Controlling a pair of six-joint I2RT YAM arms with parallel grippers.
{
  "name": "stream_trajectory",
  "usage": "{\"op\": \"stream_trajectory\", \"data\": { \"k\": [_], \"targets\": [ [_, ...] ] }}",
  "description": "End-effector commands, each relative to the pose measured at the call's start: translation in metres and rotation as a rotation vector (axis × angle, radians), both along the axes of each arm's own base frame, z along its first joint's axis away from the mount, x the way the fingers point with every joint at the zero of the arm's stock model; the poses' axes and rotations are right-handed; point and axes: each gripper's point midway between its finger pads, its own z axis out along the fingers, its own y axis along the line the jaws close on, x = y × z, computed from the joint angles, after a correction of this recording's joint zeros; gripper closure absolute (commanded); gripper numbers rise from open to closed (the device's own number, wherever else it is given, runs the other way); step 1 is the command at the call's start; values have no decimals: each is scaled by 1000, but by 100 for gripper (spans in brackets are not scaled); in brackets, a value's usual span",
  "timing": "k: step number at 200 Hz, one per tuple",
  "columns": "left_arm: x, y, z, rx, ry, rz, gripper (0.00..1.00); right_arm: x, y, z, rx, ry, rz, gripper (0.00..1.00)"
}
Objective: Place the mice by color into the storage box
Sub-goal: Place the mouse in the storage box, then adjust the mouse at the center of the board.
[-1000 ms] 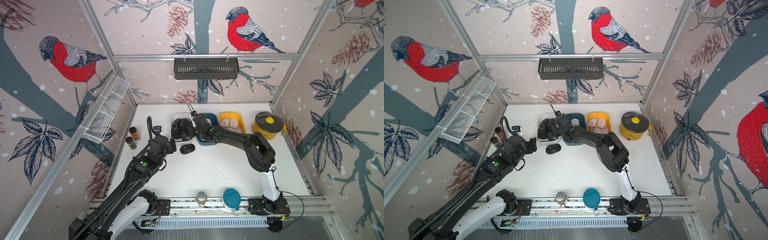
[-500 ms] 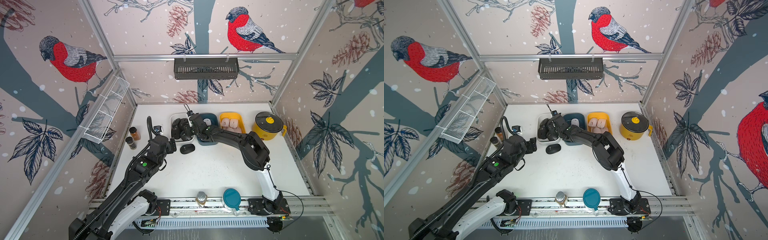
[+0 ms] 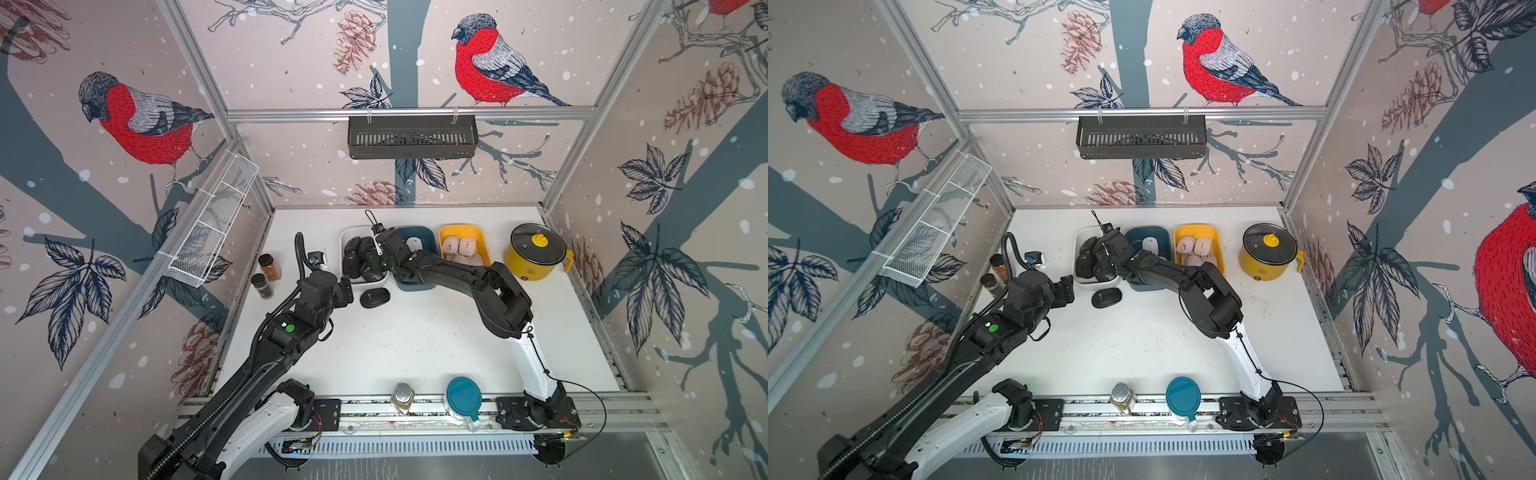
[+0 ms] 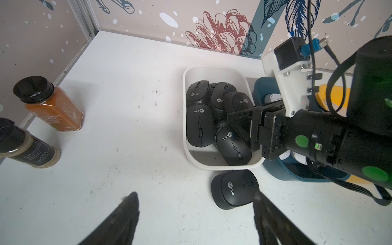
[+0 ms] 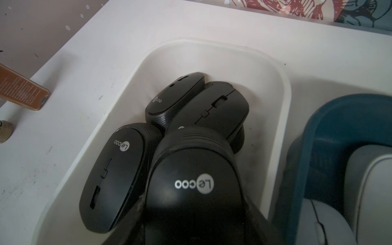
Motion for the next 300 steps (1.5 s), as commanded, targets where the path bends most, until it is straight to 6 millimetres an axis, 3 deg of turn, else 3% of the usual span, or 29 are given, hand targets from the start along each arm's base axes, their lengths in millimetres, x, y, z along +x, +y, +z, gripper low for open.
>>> {"op": "stream_trajectory", "data": {
  "k": [1,61,93,150,190,217,240,275,300],
  "targets": [
    [3,0,3,-16,-16,10,17,2,1,-1,10,6,-9,44],
    [4,-1,1,-15,-11,8,17,6,6,-6,13,20,-11,41],
    [4,-1,2,-14,-16,9,17,8,4,0,20,17,-33,30],
    [4,0,3,-7,-16,14,17,0,3,46,42,-64,-23,24],
    [4,-2,1,-5,-10,4,17,-15,-4,84,76,-118,-9,24],
    [4,-17,-3,-13,2,-93,19,-38,-22,108,138,-131,17,24],
    [1,-34,-19,-67,42,-155,23,-60,-47,119,215,-109,49,24],
    [-5,-64,-56,-127,91,-249,24,-92,-84,108,279,-23,89,24],
    [-10,-80,-84,-54,105,-308,24,-105,-107,90,260,3,66,23]
  ]
}}
